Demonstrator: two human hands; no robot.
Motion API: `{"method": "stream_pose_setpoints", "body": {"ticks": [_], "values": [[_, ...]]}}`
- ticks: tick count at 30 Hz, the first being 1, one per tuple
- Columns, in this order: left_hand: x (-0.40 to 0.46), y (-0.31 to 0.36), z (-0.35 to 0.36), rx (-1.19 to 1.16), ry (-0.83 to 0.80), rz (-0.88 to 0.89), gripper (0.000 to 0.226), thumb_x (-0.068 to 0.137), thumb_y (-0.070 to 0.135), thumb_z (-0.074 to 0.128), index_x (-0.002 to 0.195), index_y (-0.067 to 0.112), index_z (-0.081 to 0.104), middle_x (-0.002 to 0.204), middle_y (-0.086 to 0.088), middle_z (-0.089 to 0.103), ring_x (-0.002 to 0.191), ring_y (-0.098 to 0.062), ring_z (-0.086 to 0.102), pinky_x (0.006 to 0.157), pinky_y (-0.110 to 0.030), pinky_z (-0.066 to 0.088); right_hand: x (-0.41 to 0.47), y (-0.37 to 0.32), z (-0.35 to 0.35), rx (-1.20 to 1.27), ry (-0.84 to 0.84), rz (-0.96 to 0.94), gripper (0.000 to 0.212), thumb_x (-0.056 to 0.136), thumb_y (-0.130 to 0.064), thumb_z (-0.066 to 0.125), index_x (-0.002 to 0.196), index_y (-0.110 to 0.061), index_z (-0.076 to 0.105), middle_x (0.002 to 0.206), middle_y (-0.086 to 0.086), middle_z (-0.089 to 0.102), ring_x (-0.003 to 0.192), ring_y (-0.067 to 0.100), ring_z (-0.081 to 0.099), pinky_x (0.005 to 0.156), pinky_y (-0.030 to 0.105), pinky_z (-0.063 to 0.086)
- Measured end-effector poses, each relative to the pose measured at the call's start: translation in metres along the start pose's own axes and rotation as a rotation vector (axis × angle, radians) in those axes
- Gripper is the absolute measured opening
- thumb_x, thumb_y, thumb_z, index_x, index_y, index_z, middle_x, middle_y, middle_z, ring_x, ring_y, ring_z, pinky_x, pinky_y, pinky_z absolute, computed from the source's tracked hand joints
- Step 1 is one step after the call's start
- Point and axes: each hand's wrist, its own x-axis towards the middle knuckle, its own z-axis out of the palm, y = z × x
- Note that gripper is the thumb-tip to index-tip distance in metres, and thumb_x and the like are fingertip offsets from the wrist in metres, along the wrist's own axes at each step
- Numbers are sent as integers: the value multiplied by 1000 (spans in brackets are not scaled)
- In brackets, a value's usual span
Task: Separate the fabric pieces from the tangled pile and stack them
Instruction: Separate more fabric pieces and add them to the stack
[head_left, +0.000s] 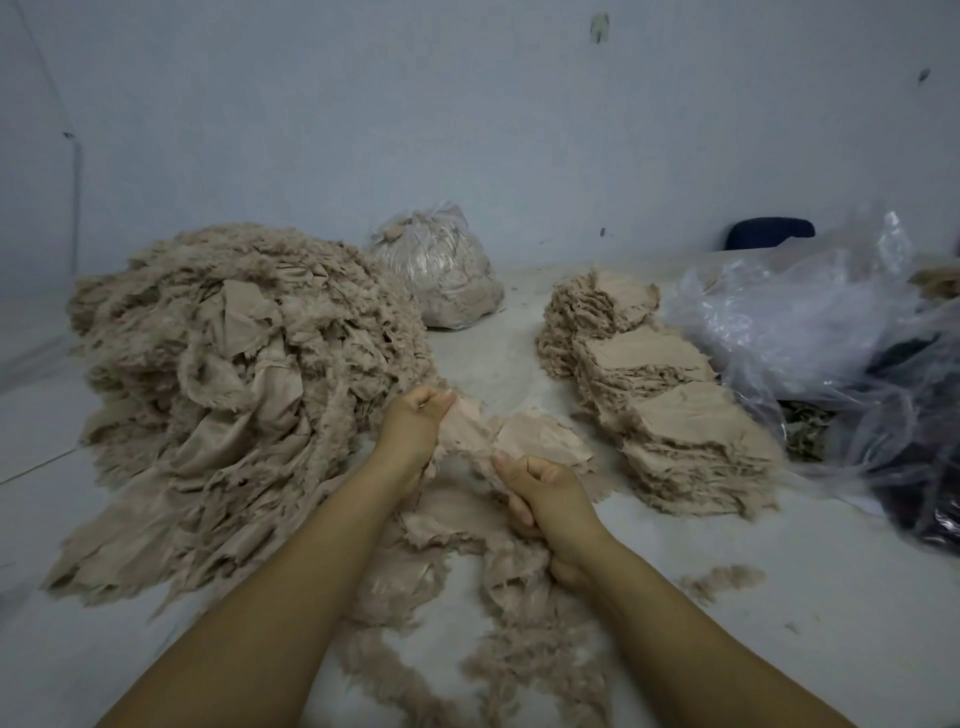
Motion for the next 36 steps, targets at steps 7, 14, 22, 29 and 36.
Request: {"method": "stream_pose_setpoints", "body": {"ticks": [7,14,22,29,36], "values": [[28,10,-1,-143,31,-194,24,100,26,44,82,14,55,56,-10,51,32,-11,38,35,-16,32,4,1,-15,64,54,31,33,92,-30,60,67,-10,53,41,-4,37,33,6,23,34,17,21],[7,26,26,-95,-411,-63,24,97,26,49,93,6,61,83,-10,63,78,-22,55,68,-29,46,9,1,-16,167,129,83,63,86,-65,45,106,-7,62,83,10,71,53,13,57,46,24,45],[-7,12,26,-24,-320,-58,8,95,11,53,88,14,53,83,-7,58,70,-16,53,62,-28,44,8,4,-15,95,139,4,7,89,-12,65,89,-6,63,59,4,63,52,12,56,53,23,50],[-13,11,18,86,-265,228,31,93,-7,46,113,13,61,114,3,59,97,4,57,82,-1,41,9,-3,-13,320,166,36,16,96,-4,44,109,-1,54,68,10,63,51,16,61,45,25,50],[-12,6,15,151,-287,210,28,92,2,54,119,5,63,115,7,60,106,4,54,81,3,38,9,1,-16,233,205,26,15,92,-8,61,105,-4,57,59,4,65,49,10,60,48,21,52]]}}
